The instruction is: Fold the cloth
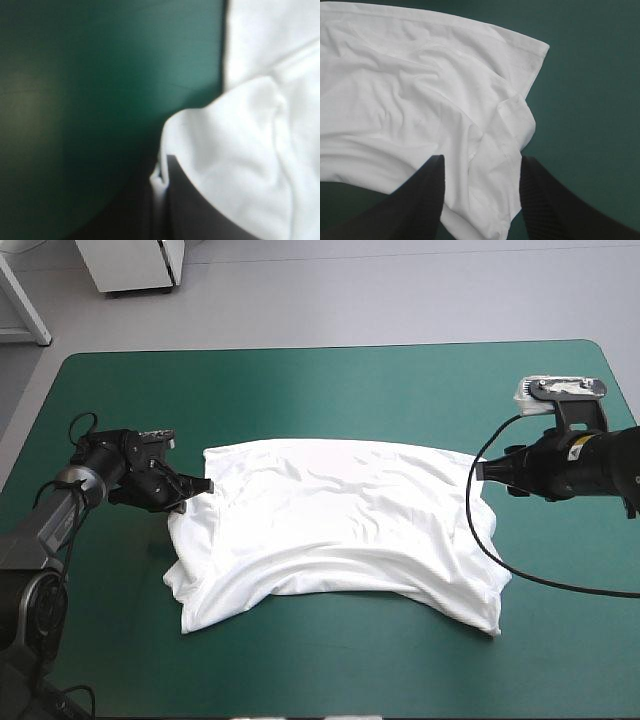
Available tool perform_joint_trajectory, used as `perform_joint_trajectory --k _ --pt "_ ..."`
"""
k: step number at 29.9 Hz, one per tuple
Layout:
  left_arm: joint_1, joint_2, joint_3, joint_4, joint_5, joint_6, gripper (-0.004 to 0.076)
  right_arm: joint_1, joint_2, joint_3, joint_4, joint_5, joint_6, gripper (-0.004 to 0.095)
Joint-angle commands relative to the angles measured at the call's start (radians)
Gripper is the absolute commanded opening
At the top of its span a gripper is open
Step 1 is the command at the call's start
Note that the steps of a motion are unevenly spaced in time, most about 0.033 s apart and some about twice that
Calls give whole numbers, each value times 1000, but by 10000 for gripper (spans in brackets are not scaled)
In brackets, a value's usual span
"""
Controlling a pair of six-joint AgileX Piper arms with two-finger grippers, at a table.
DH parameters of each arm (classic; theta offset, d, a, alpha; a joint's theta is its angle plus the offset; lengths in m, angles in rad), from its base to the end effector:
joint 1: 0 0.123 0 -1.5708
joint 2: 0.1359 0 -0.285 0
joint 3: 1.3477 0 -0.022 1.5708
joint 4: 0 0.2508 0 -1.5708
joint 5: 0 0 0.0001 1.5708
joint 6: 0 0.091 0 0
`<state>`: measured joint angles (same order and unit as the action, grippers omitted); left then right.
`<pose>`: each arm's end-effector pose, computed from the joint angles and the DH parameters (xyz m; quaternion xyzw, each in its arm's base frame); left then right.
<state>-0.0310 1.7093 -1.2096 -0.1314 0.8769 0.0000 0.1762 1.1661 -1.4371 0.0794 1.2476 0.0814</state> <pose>0.3408 -0.0197 0.2300 -0.0192 0.9884 -0.0580 0.1390 0.2042 0.0433 0.4358 -0.0453 0.9407 0.0822 0.3260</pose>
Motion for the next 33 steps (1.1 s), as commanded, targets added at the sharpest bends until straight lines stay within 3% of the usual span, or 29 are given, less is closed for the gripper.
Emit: perform_joint_trajectory --k 1,14,27,30,33 --pt "-13 -83 -22 -97 -29 75 -9 -3 -21 -31 -6 -30 -1 429" --pt "-329 -55 -22 -129 -146 96 -9 -3 -21 -31 -6 -30 -1 372" --pt "-343 79 -22 -166 -115 81 -2 -3 -21 -31 -31 -30 -1 372" --pt "-343 69 -26 -174 -91 87 74 -3 -21 -31 -31 -30 -4 372" --pt "-343 60 -58 -176 -37 93 219 -3 -21 -31 -31 -30 -4 372"
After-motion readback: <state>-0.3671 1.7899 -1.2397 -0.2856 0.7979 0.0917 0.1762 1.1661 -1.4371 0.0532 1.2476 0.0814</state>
